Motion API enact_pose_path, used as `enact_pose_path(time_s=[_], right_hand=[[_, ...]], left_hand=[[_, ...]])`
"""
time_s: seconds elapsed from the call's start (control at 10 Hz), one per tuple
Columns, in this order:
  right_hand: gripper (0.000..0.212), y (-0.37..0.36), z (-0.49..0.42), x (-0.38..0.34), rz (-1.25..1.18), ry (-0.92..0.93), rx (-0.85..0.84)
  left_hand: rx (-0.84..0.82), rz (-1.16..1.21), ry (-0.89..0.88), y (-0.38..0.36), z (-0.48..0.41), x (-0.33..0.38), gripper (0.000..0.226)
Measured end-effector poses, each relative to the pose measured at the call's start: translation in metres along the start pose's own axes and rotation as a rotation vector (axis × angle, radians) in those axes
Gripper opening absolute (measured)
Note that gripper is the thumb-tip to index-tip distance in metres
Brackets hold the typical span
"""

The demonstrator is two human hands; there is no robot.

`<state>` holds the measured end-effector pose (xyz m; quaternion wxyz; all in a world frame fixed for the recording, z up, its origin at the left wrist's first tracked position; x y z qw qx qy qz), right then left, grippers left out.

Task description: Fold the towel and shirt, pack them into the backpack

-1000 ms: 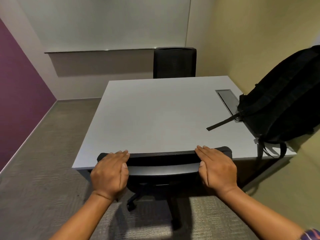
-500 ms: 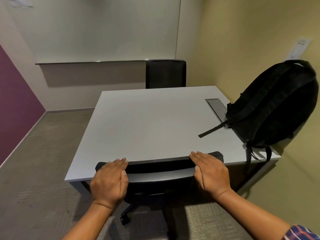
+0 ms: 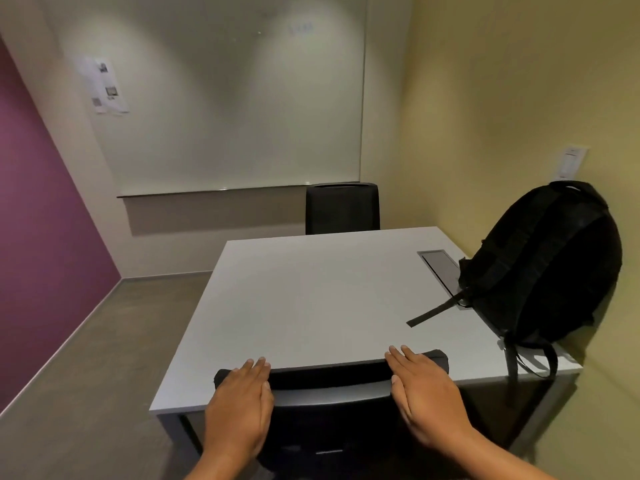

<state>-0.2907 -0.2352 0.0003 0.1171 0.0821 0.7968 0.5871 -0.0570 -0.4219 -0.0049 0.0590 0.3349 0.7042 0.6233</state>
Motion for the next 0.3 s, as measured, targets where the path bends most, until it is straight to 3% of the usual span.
enact_pose_path(time_s=[0.2, 0.3], right_hand=[[0.056, 0.023, -0.033, -0.008, -0.116, 0.116, 0.038], [0.073, 0.039, -0.065, -0.015, -0.050, 0.150, 0.070]], left_hand=[[-0.133, -0.096, -0.104, 0.010, -0.024, 0.015, 0.067], [-0.014, -0.234, -0.159, 0.020, -0.043, 0.021, 0.054]])
Point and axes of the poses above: each hand's wrist, its own z-axis away from the middle knuckle, its own y-axis out of the back of the hand, x = y × z, the point moved 5 cm from there along -z, towards the middle knuckle, and after that the axes turned 11 degrees about y, right-handed, at the moved point
